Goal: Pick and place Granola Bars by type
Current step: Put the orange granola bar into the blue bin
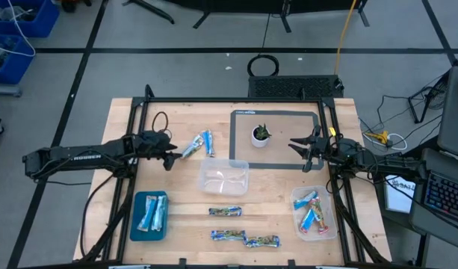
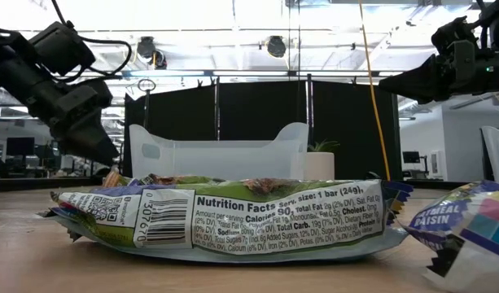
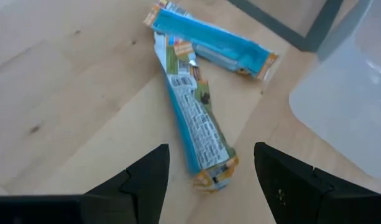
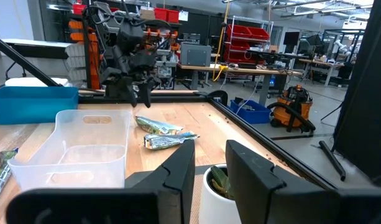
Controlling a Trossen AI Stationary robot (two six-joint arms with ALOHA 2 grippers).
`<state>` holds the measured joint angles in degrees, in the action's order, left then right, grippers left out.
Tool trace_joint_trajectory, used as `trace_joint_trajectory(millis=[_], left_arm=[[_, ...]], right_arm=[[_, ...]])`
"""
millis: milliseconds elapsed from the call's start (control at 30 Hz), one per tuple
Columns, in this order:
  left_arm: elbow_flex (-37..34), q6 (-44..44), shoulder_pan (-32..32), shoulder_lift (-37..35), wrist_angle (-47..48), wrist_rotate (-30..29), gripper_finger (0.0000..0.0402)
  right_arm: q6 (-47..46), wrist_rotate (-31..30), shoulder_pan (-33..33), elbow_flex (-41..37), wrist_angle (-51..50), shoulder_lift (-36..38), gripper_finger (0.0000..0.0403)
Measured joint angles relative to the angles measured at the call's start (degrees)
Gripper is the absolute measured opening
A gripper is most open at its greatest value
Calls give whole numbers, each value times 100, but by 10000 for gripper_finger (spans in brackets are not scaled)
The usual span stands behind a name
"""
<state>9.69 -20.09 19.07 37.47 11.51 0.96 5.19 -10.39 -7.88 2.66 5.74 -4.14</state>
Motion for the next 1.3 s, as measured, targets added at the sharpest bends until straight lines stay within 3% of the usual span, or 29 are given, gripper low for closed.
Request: trace_joint_trajectory(millis=[300,633,867,1033,1300], left_arm=[[0,-170,-396,0,249,-28,239],[0,-171,-770,0,494,-851,239],[0,-457,-883,15,476,-1100,239],[1,-630,-971,344,400,-1205,239],[2,-593,-994,1269,-470,-1204,239]], right_arm=[[2,0,0,2,0,0,82],[2,0,0,2,0,0,82],[1,0,-1,1,0,0,82],[0,0,-2,2,0,0,82],[1,0,0,0,0,-1,82]])
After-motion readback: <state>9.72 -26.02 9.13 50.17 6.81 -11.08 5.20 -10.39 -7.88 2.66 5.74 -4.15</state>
